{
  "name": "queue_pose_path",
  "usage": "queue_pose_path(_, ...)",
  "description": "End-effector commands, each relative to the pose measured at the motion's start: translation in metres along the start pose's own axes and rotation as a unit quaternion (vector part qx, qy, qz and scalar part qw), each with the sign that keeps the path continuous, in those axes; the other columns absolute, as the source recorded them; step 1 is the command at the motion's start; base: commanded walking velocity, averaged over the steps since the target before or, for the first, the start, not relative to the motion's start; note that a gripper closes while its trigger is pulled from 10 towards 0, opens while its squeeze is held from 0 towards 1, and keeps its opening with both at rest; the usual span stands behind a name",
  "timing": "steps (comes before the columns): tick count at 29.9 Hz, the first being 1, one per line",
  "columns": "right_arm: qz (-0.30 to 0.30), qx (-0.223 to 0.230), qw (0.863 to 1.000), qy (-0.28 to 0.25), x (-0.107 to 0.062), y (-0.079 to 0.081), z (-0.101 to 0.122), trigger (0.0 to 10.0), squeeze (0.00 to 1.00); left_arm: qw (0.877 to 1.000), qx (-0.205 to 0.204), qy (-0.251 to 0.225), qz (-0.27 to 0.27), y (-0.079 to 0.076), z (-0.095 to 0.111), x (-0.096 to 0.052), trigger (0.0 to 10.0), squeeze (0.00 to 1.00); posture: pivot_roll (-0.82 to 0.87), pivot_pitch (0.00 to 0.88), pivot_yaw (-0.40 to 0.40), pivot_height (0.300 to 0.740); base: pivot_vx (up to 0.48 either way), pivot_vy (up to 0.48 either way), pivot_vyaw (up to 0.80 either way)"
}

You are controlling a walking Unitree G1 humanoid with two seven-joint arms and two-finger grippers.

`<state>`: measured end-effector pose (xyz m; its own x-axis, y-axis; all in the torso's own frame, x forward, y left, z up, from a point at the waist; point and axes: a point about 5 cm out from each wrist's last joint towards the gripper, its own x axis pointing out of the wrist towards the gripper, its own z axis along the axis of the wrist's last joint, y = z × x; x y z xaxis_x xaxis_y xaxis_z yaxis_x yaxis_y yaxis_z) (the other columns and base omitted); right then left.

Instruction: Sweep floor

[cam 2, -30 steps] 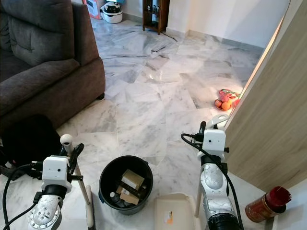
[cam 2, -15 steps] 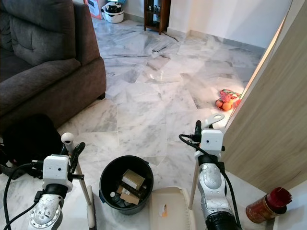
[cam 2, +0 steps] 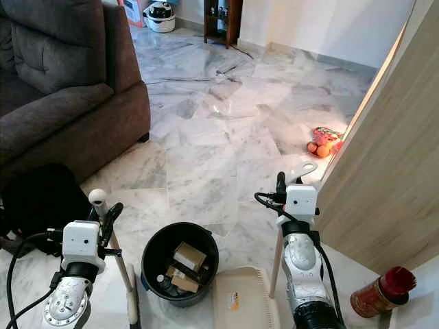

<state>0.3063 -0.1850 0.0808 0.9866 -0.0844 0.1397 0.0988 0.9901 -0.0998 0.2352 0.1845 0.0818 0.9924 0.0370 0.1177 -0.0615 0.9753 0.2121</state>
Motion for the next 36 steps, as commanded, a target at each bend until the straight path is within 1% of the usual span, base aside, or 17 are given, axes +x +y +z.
queue_pose_path(1,-0.001,0.009,1.000,-0.019,0.0044,0.0018,0.0070,10.0,0.00,1.000,0.002,-0.012,0.001,0.0020,0.0057,0.0035,10.0,0.00,0.12,0.096,-0.025,0.740,0.000,0.000,0.00)
queue_pose_path(9,0.001,0.005,1.000,-0.020,0.0049,0.0029,0.0065,10.0,0.00,1.000,0.001,-0.011,-0.002,0.0016,0.0054,0.0039,10.0,0.00,0.12,0.097,-0.023,0.740,0.000,0.000,0.00)
queue_pose_path(21,-0.001,0.000,1.000,-0.021,0.0055,0.0024,0.0065,10.0,0.00,1.000,0.000,-0.010,-0.001,0.0013,0.0051,0.0035,10.0,0.00,0.12,0.098,-0.023,0.740,-0.257,0.000,0.00)
queue_pose_path(36,0.000,-0.005,1.000,-0.019,0.0066,0.0043,0.0051,10.0,0.00,1.000,0.005,-0.010,-0.006,0.0006,0.0037,0.0036,10.0,0.00,0.14,0.064,-0.020,0.740,-0.263,0.000,0.00)
